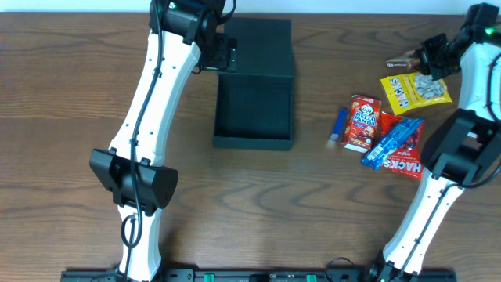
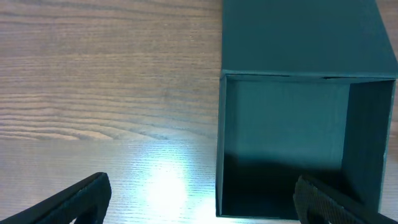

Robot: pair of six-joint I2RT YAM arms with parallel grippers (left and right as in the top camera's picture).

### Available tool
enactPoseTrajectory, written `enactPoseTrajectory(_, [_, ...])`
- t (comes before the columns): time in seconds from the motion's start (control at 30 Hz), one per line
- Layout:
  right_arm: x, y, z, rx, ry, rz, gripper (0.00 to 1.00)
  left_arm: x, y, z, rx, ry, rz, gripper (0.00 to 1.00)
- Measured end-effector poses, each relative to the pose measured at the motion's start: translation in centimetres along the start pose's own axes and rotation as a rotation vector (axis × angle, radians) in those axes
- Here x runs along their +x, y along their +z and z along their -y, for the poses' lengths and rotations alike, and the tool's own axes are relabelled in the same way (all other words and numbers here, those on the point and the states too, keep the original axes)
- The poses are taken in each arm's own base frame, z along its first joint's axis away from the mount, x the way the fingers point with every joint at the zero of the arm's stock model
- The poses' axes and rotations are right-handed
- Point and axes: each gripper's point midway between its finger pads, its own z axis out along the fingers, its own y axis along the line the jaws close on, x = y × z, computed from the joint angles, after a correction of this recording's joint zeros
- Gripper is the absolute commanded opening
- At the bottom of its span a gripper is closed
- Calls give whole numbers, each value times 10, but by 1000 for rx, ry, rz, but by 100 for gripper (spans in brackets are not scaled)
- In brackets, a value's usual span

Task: Pack container
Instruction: 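Carry the Pocky box into the black box with the right gripper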

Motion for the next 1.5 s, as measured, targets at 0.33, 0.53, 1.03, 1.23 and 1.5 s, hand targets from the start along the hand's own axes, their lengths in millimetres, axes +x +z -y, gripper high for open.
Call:
enactPoseTrajectory(0.33, [52,-45,-64,-107,-323,-63,18,-9,5,-49,-56,-92,1,95])
enactPoseTrajectory(0.53, [132,-71,-99,-153,-546,-185,18,-12,8,-94,-92,-183,-4,95])
enactPoseTrajectory(1.03, [395,-104,-127,-227,-1010,-629,16,-15,11,-178,-146,-354,15,95])
enactPoseTrajectory(1.23, [444,-105,-115,-193,-1056,-728,14,-16,11,-176,-134,-355,20,95])
enactPoseTrajectory(1.5, [452,-64,-84,-75,-961,-804,17,-17,11,-174,-119,-356,22,95])
